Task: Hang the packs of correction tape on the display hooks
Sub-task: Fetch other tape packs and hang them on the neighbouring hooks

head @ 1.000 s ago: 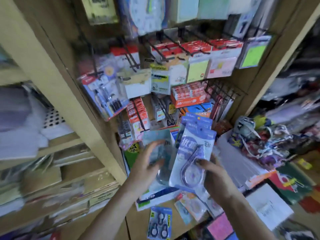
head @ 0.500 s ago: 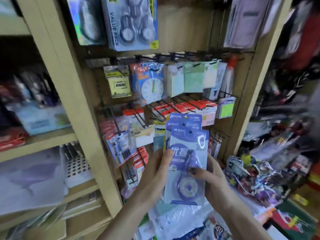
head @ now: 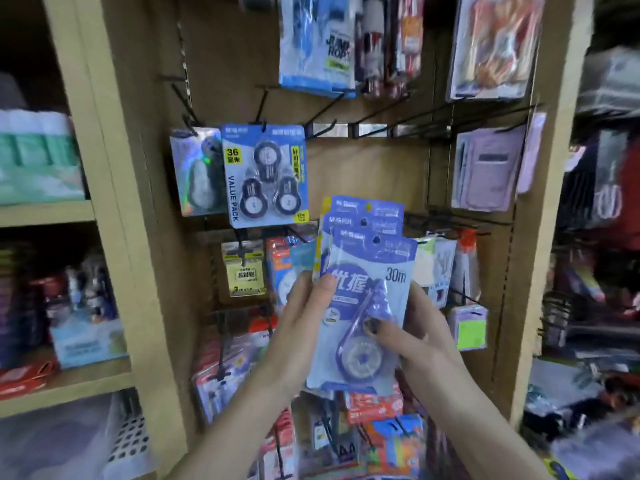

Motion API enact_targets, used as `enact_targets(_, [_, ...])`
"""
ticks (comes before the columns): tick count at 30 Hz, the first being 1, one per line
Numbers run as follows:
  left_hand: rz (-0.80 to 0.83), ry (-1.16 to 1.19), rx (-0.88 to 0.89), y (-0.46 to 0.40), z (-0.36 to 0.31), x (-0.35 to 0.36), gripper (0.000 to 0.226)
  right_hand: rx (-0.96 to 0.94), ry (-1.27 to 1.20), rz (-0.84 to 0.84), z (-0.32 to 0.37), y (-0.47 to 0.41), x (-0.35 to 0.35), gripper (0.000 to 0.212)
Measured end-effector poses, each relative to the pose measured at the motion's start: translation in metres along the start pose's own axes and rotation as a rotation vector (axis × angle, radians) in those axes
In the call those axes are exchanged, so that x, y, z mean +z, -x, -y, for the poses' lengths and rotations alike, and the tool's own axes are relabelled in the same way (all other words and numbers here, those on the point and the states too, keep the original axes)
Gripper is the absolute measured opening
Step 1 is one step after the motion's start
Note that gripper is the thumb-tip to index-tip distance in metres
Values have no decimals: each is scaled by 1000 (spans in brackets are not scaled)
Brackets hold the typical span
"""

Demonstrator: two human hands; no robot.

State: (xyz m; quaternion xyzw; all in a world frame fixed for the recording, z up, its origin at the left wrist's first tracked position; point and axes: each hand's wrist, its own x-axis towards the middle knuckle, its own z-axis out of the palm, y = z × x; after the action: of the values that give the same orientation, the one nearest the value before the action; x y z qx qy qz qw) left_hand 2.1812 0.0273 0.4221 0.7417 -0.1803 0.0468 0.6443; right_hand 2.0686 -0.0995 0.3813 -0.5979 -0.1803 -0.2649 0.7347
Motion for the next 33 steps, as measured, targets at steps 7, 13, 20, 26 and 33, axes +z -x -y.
enact_targets(7, [54, 73, 273, -15, -47, -5, 32, -42, 94, 113, 19, -64, -28, 62])
enact_targets(13, [68, 103, 363, -3, -63, 5, 14, -18, 186, 199, 27, -102, -36, 67])
enact_targets(20, [-46, 173, 436, -31, -62, 12, 29, 19, 186, 195, 30, -131, -39, 62])
enact_targets(26, [-55, 151, 376, -50, -66, 17, 23, 57, 186, 195, 32, -149, -43, 53])
enact_targets(33, [-100, 115, 281, -73, -86, 20, 39, 90, 149, 220, 47, -175, -42, 41])
